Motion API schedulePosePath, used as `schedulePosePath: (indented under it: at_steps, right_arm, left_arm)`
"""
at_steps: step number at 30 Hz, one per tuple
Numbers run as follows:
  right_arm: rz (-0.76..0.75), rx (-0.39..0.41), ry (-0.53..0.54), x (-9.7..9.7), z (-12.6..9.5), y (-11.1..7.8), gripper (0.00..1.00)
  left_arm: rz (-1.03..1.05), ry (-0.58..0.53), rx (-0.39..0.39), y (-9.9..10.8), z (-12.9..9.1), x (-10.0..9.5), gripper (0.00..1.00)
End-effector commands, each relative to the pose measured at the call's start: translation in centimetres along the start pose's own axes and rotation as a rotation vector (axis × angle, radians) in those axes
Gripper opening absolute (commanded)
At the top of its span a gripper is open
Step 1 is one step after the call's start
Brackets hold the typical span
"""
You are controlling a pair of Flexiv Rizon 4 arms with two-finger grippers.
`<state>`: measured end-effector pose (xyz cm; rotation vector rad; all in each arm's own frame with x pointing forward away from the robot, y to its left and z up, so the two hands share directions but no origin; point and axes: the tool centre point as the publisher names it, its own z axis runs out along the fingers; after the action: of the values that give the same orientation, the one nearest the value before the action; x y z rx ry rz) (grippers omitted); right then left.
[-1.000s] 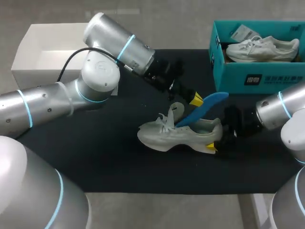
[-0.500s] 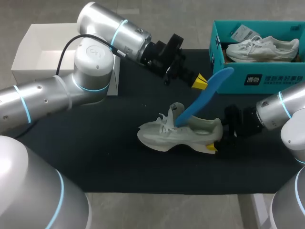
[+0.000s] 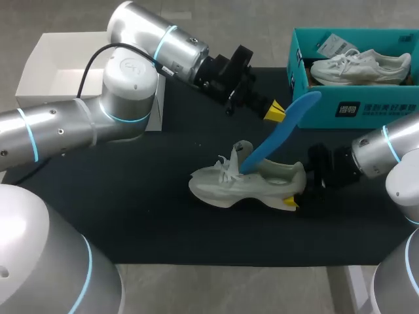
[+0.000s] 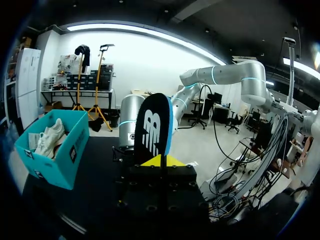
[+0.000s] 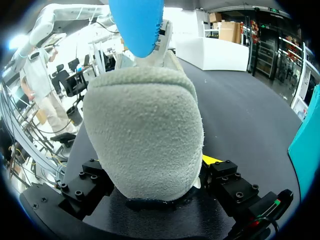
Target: Take the shoe out of the shoebox, open the shoe tongue, remove and reinsert the insole, then place the shoe into the shoebox
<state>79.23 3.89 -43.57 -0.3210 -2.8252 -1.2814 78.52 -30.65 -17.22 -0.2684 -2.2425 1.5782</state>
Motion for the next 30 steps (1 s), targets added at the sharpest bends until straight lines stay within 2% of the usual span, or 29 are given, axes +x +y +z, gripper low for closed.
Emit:
schedulePosePath:
  at_steps: [1,15,18,21,28,29,30]
  right_arm:
    - [0.0,0.003,-0.002,0.1,0.3,-0.2,0.0]
    - [0.0,0.003,-0.002,0.1,0.3,-0.2,0.0]
    - [0.0,0.003,-0.002,0.1,0.3,-0.2,0.0]
    - [0.0,0.003,-0.002,0.1,0.3,-0.2,0.0]
    - [0.0,0.003,-0.002,0.1,0.3,-0.2,0.0]
    - [0.0,0.003,-0.002,0.1,0.3,-0.2,0.0]
    - [0.0,0.003,-0.002,0.1,0.3,-0.2,0.0]
  left_arm:
    - [0.0,0.001,0.0,0.0,0.1,-0.1,0.0]
    - [0.0,0.001,0.0,0.0,0.1,-0.1,0.0]
    - [-0.034,0.018,0.108,-2.0,-0.3,1.6,0.0]
    - [-0.052,0.031,0.168,-4.2,-0.9,3.4,0.0]
    - [-0.089,0.122,0.256,-8.1,-2.5,7.8,0.0]
    - [-0.079,0.134,0.29,-8.6,-2.8,8.2,0.0]
    - [-0.099,0.158,0.36,-9.2,-3.3,8.8,0.0]
